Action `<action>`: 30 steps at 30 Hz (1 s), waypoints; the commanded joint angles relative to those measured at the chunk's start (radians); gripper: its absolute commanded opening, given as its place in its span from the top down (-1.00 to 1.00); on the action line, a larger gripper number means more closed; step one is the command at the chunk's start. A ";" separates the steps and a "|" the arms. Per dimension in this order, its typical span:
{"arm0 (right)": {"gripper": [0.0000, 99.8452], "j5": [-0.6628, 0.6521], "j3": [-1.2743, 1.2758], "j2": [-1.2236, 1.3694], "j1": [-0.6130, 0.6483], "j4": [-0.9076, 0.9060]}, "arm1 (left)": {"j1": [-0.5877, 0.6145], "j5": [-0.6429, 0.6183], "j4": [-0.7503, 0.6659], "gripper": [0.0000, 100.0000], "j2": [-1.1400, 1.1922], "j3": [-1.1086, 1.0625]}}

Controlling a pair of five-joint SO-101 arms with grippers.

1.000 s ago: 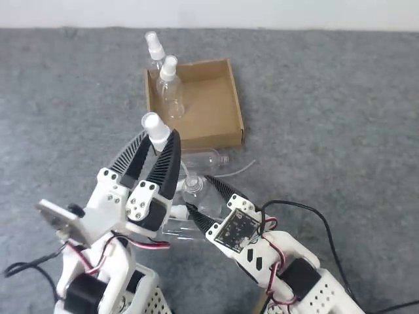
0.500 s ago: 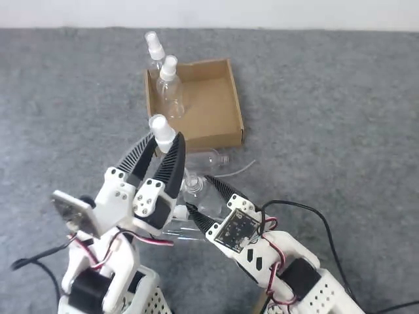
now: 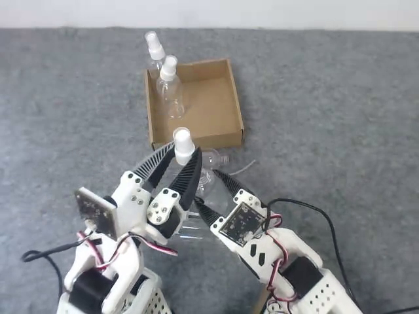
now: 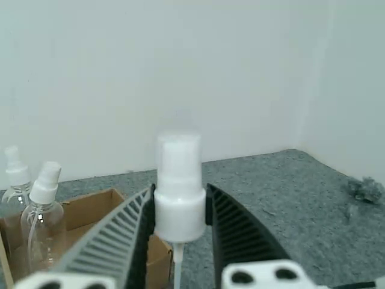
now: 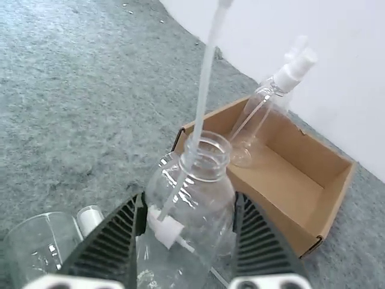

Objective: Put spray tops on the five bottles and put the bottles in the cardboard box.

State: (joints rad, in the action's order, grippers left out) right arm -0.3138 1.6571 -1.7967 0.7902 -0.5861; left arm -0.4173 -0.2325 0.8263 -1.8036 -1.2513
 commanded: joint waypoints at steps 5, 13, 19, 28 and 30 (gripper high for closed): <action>0.96 -0.003 -0.037 -0.018 -0.025 0.024 | -0.005 0.009 0.005 0.97 -0.017 0.012; 0.96 -0.003 -0.038 -0.019 -0.022 0.022 | -0.006 0.009 0.011 0.97 -0.017 -0.015; 0.96 -0.003 -0.064 -0.019 -0.022 0.019 | -0.011 0.009 -0.035 0.97 -0.017 -0.067; 0.96 -0.008 -0.075 -0.019 -0.025 0.027 | -0.011 0.009 -0.104 0.97 -0.017 -0.147; 0.96 -0.009 -0.075 -0.019 -0.025 0.028 | -0.011 0.009 -0.103 0.97 -0.017 -0.147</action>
State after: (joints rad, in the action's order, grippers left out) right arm -0.3153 1.6571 -1.7967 0.7841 -0.5861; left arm -0.4235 -0.2294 0.7557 -1.8036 -1.4047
